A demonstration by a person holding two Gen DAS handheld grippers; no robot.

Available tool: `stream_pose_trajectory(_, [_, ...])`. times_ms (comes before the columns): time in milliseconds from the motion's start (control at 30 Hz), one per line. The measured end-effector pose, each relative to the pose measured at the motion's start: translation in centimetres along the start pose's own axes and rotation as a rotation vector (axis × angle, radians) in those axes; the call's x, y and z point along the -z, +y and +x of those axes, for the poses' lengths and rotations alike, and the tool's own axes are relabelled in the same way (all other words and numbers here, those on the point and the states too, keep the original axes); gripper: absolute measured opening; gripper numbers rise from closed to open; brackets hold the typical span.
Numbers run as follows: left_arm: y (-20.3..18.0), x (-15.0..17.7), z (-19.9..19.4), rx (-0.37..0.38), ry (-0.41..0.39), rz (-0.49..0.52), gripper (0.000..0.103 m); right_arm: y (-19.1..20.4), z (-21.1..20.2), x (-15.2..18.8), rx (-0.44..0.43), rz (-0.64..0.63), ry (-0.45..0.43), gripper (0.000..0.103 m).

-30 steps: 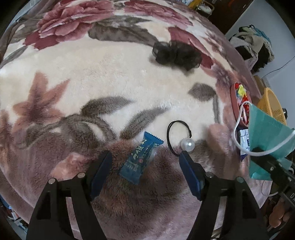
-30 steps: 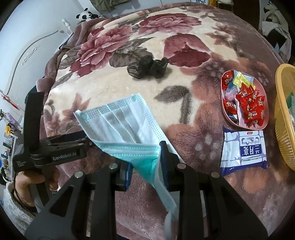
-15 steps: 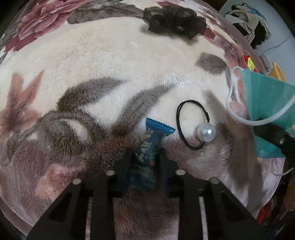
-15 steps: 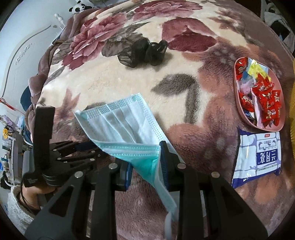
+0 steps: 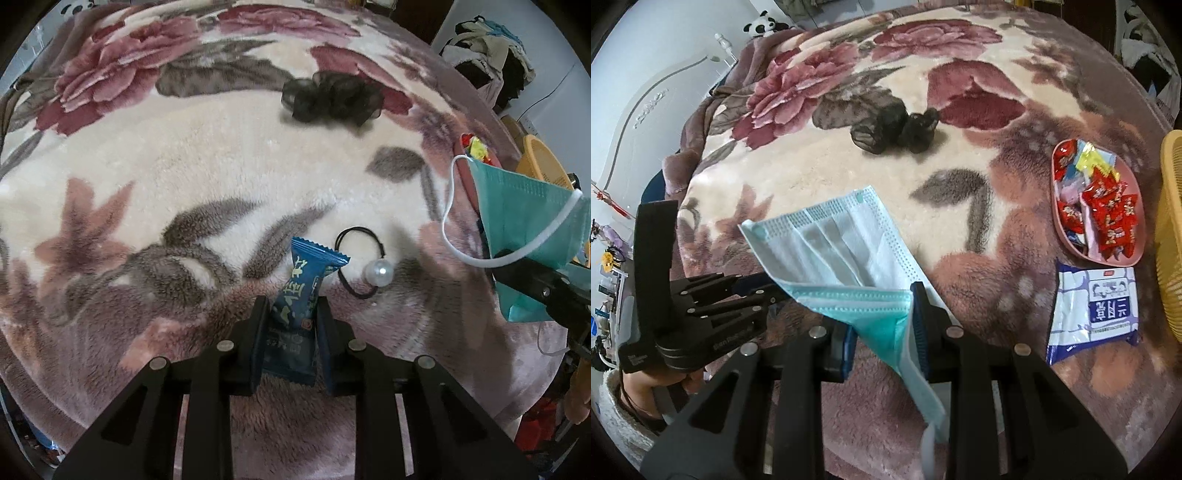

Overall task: Organize soft objects
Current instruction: 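Grasp the blue face mask with the right tool and lift it, then carry the candy wrapper and face mask over the yellow basket with both tools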

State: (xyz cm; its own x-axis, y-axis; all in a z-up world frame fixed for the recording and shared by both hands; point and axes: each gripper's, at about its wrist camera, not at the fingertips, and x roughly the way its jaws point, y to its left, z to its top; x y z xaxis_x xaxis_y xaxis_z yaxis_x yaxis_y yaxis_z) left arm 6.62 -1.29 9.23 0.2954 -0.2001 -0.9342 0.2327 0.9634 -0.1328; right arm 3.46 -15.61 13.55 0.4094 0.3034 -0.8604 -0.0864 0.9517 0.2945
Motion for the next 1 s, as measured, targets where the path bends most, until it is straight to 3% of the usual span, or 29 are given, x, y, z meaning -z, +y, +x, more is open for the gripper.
stream_pose_trajectory(467, [-1.9,1.0,-5.4,0.0,-0.09,0.006,0.024,0.4,-4.4,1.5,0.0,-0.005,-0.08,0.027])
stream_pose_trajectory(1000, [-6.8,0.5,-6.5,0.008,-0.113,0.08,0.024,-3.0,-7.9,3.0,0.01,0.047,-0.143,0.027])
